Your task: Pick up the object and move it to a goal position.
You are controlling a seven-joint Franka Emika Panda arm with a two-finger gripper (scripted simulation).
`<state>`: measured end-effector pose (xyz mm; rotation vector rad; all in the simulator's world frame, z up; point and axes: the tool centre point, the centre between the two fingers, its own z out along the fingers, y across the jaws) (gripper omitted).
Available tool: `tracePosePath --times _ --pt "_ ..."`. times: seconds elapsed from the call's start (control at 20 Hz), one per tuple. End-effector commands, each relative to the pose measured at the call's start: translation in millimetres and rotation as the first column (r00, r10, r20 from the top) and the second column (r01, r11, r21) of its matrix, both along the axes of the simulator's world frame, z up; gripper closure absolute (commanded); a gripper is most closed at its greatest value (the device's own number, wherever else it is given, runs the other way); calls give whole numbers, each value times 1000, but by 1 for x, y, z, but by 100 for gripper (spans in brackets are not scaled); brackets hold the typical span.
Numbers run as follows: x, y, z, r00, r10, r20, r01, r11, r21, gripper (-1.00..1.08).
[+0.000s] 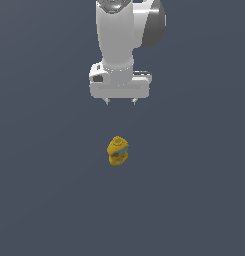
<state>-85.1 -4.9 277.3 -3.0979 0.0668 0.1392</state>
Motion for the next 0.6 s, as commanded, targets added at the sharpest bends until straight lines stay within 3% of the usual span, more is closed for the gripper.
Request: tracePosePath --times 0.0,0.55 --pt "0 0 0 1000 0 0 0 1000 0 -92" --pt "-2 -2 5 999 44 -8 -44 999 2 -92"
